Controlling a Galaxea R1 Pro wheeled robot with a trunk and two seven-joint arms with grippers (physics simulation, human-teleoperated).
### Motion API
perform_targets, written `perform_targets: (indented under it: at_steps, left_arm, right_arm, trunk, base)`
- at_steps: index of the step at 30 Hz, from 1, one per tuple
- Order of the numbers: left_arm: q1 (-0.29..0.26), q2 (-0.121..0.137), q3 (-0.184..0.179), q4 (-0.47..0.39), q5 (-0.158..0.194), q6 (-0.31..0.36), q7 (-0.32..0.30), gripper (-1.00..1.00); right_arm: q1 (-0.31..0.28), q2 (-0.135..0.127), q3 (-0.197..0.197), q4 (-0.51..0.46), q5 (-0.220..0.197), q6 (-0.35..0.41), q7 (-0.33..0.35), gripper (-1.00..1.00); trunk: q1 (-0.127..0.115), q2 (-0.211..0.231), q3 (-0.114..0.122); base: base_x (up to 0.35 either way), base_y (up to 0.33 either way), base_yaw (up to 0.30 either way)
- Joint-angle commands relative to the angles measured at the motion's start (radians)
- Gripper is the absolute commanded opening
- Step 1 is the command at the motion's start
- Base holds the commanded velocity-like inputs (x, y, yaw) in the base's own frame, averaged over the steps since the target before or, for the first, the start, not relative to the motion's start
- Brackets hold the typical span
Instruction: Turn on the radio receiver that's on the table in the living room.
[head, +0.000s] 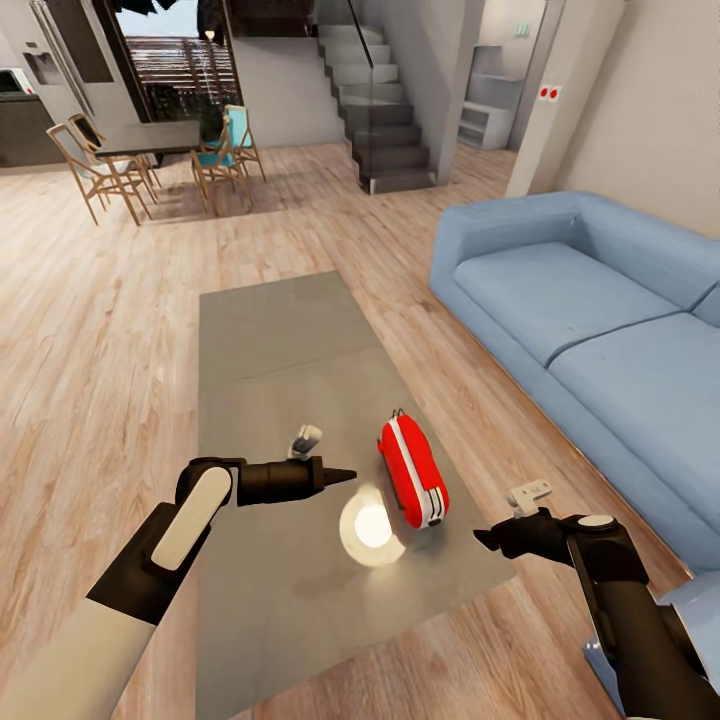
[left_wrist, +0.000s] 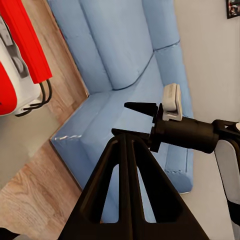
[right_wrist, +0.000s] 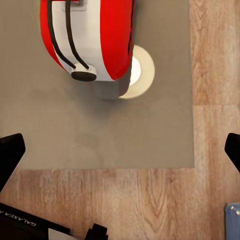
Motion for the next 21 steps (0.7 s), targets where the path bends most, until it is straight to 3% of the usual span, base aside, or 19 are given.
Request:
perform_targets:
  at_steps: [1, 21]
  left_arm:
    - [0.0, 0.0, 0.0, 0.0, 0.0, 0.0, 0.0, -1.0]
    - [0.0, 0.002, 0.0, 0.0, 0.001, 0.0, -0.001, -1.0]
  right_arm:
    - [0.0, 0.0, 0.0, 0.0, 0.0, 0.0, 0.0, 1.0]
    - [0.0, -0.001, 0.0, 0.014, 0.0, 0.0, -0.004, 1.0]
  trunk:
    - [0.0, 0.0, 0.002]
    - [0.0, 0.0, 0.033]
  base:
    - [0.0, 0.0, 0.0]
    - [0.0, 0.0, 0.0]
